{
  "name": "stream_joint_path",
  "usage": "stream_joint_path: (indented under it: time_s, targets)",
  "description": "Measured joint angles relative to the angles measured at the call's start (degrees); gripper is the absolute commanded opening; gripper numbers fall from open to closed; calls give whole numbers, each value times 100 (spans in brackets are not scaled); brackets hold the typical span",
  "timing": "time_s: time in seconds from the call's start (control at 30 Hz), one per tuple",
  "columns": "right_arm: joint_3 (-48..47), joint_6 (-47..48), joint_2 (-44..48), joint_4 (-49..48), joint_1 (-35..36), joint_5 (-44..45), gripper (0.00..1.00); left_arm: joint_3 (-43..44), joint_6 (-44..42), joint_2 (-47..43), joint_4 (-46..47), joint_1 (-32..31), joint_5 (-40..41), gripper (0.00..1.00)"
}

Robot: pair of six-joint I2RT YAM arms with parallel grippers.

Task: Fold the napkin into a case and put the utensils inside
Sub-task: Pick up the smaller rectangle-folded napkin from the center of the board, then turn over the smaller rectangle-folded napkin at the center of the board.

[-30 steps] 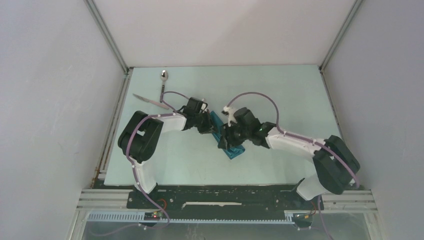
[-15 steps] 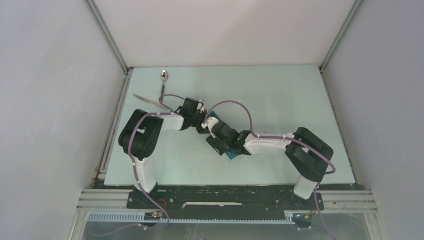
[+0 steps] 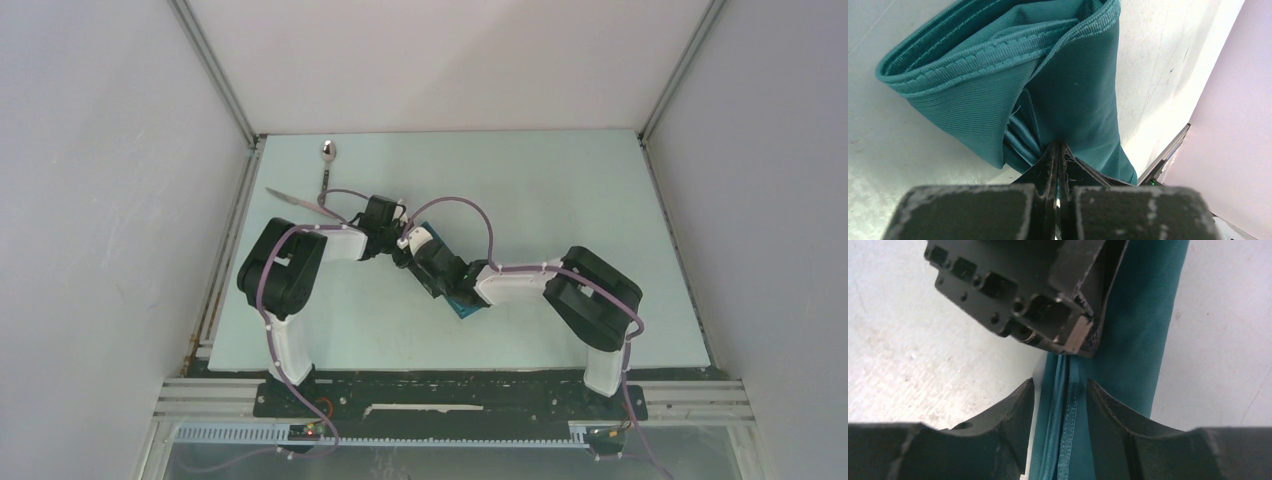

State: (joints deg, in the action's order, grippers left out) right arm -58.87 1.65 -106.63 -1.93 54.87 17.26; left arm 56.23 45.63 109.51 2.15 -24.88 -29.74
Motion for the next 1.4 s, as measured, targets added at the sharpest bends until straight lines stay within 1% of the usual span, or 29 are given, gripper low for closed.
stream_joint_path:
  time_s: [0.03,0.07,0.17,0.3,0.37,0.4,0.47,0.57,0.63,0.7,0.77,0.83,0.9,1.03,1.23,1.27,1.4]
  targets:
    - [4,-20,-9,-15,-4,52,46,0,0,0,0,0,0,0]
    - [22,-44,-9,-37,-11,90,47,0,0,0,0,0,0,0]
    - [96,-144,2,-129,-37,208,56,0,0,-2,0,2,-2,0]
    - [205,-238,61,-221,-140,223,52,0,0,-2,0,2,-2,0]
    - [216,-284,66,-238,-195,175,44,0,0,-2,-2,4,-2,0]
    - [219,-291,66,-243,-212,155,39,0,0,-2,0,4,-4,0]
    - [227,-304,66,-251,-234,101,25,2,0,-2,-2,4,-4,0]
    - [249,-297,66,-262,-240,26,12,0,0,-13,-11,4,0,2]
    - [249,-306,79,-258,-258,7,9,2,-2,-37,-52,4,24,3]
    - [262,-317,101,-256,-289,-72,0,4,-2,-79,-138,4,70,6]
    - [280,-348,131,-243,-317,-170,0,11,-4,-138,-293,4,107,14]
    - [282,-400,173,-175,-361,-315,0,13,-13,-247,-481,11,125,25]
    - [286,-505,240,-44,-442,-549,0,13,-11,-483,-732,37,133,36]
    - [313,-828,402,175,-723,-1228,0,129,-74,-1327,-1191,177,109,43]
    - [313,-1561,610,254,-1261,-2656,0,483,-286,-2809,-1631,616,107,46]
    - [313,-1790,636,210,-1416,-3023,0,501,-332,-3040,-1692,697,118,46]
    - [380,-2636,645,-131,-1891,-4197,0,496,-444,-3580,-1947,815,151,46]
